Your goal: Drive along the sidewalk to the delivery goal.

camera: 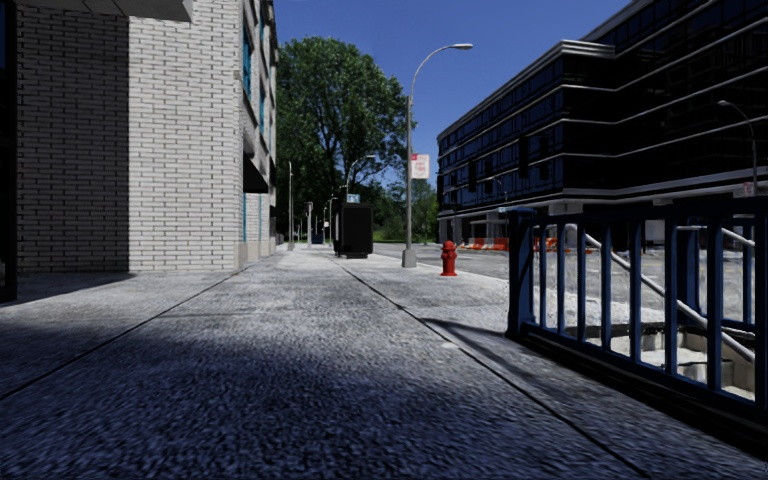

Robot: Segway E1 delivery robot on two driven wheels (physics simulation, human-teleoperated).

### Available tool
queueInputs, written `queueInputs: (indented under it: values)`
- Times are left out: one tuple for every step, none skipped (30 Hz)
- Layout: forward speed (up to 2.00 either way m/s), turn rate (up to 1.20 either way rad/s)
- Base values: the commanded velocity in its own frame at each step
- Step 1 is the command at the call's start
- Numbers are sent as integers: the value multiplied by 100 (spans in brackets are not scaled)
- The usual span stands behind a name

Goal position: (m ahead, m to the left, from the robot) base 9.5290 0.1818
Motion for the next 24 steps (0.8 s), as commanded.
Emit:
queueInputs:
  values:
    - [200, 0]
    - [200, 0]
    - [200, 0]
    - [200, 0]
    - [200, 0]
    - [200, 0]
    - [200, 0]
    - [200, 0]
    - [200, 0]
    - [200, 0]
    - [200, 0]
    - [200, 0]
    - [200, 0]
    - [200, 0]
    - [200, 0]
    - [200, 0]
    - [200, 0]
    - [200, 0]
    - [200, 0]
    - [200, 0]
    - [200, 0]
    - [200, 0]
    - [200, 0]
    - [200, 0]
